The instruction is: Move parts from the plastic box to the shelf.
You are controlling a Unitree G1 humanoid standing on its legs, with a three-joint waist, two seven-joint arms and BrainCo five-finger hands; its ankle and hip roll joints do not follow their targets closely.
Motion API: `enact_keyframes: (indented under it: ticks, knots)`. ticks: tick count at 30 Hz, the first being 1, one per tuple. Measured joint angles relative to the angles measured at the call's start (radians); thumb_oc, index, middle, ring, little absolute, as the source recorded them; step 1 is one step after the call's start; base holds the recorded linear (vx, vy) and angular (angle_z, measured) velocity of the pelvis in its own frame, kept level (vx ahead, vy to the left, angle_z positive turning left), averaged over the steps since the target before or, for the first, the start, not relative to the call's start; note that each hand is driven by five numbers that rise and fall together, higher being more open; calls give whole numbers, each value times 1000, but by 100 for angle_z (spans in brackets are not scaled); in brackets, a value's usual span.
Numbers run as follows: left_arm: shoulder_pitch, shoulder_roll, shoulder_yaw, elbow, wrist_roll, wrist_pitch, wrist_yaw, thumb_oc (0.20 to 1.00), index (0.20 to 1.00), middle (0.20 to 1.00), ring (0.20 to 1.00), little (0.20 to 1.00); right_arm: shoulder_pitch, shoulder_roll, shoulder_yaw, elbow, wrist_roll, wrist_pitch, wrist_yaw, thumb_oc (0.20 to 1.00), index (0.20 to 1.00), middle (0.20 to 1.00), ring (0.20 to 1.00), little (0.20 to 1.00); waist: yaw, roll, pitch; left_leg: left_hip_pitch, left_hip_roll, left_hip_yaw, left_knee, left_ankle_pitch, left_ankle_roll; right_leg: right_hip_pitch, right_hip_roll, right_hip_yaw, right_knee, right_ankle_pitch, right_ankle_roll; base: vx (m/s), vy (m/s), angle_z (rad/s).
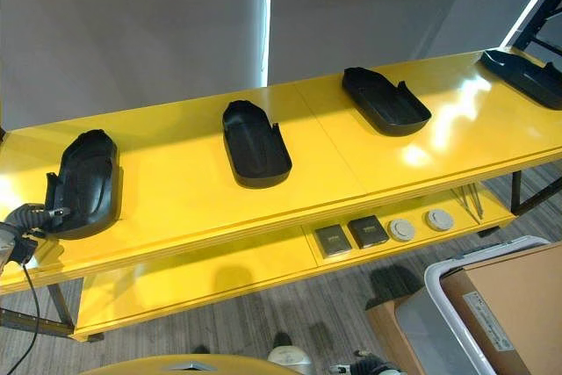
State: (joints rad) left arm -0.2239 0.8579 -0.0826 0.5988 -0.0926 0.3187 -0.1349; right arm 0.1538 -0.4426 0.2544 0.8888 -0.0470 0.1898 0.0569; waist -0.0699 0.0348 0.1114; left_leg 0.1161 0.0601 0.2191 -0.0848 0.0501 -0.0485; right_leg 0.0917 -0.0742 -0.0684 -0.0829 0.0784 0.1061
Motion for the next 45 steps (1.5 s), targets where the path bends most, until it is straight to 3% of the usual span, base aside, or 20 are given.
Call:
enact_keyframes:
  ticks: [4, 9, 12, 15, 17, 18, 19, 20, 23, 26, 34, 45]
  knots:
    - [24, 71, 13, -108, 12, -17, 45, 1000, 1000, 1000, 1000, 1000, 4, 1, 0, 2, 0, 0, -2, 1000, 1000, 1000, 1000, 1000, 29, -1, -1, 2, -1, -5, 0, 2, 4, 7, -1, -4, 0, -1, 0, -5, -4, 4]
    - [124, 100, 187, -383, 21, -50, 132, 1000, 1000, 1000, 1000, 1000, 29, 6, -2, 2, 0, -11, -17, 1000, 1000, 1000, 1000, 1000, 67, -10, -6, -1, -2, -29, 0, -1, 0, 15, -3, -28, -1, -6, 0, -1, -12, 13]
    - [182, 120, 254, -522, 11, -107, 193, 1000, 1000, 1000, 1000, 1000, 44, 12, -5, 3, 0, -12, -24, 1000, 1000, 1000, 1000, 1000, 88, -22, -13, -2, -2, -33, 0, -1, 1, 17, -3, -31, -1, -8, 0, 0, -14, 6]
    - [231, 87, 323, -683, -58, -163, 210, 1000, 1000, 1000, 1000, 1000, 51, 45, -33, 8, 0, -16, -45, 1000, 1000, 1000, 1000, 1000, 106, -35, -21, -9, -3, -39, 0, -4, 5, 17, -5, -37, -2, -9, 1, 1, -13, 7]
    - [236, 55, 310, -727, -102, -198, 201, 1000, 1000, 1000, 1000, 1000, 50, 63, -31, 14, 0, -19, -48, 1000, 1000, 1000, 1000, 1000, 106, -41, -25, -7, -6, -51, 0, -3, 6, 17, -8, -50, -3, -12, 2, 2, -20, 15]
    - [245, 20, 316, -752, -124, -206, 189, 868, 868, 868, 868, 868, 50, 72, -33, 14, 0, -20, -49, 1000, 1000, 1000, 1000, 1000, 107, -42, -26, -8, -7, -53, 0, -3, 6, 17, -8, -50, -4, -12, 2, 7, -23, 9]
    - [259, -26, 313, -778, -145, -213, 178, 498, 498, 498, 498, 498, 50, 80, -32, 15, 0, -21, -50, 1000, 1000, 1000, 1000, 1000, 108, -42, -26, -8, -7, -53, 0, -3, 6, 17, -9, -50, -5, -12, 2, 9, -35, 1]
    - [284, -102, 307, -805, -172, -219, 146, 200, 200, 200, 200, 200, 52, 87, -35, 14, 0, -21, -54, 1000, 1000, 1000, 1000, 1000, 109, -42, -27, -8, -8, -53, 0, -3, 6, 16, -10, -50, -4, -12, 3, 0, 0, 0]
    - [354, -270, 255, -841, -195, -232, 100, 200, 200, 200, 200, 200, 69, 99, -43, 13, 0, -20, -57, 1000, 1000, 1000, 1000, 1000, 113, -42, -26, -8, -8, -53, 0, -3, 6, 15, -10, -50, -5, -13, 2, 0, 0, 0]
    - [410, -312, 157, -810, -243, -232, 65, 200, 200, 200, 200, 200, 79, 100, -42, 33, 0, -20, -62, 1000, 1000, 1000, 1000, 1000, 119, -43, -23, -10, -5, -53, 0, -3, 6, 13, -6, -51, -5, -14, 1, 0, 0, 0]
    - [419, -320, 77, -621, -300, -268, 90, 200, 200, 200, 200, 200, 67, 96, -30, 75, 1, -41, -70, 1000, 1000, 1000, 1000, 1000, 128, -29, -9, -15, -4, -53, 0, -3, 6, 13, -6, -52, -5, -14, 1, -11, -4, 0]
    - [410, -322, 78, -613, -331, -299, 155, 200, 200, 200, 200, 200, 67, 90, -28, 70, 1, -42, -87, 1000, 1000, 1000, 1000, 1000, 123, -26, 1, -14, -6, -55, 0, -4, 6, 14, -8, -54, -5, -16, 3, 0, 0, 0]
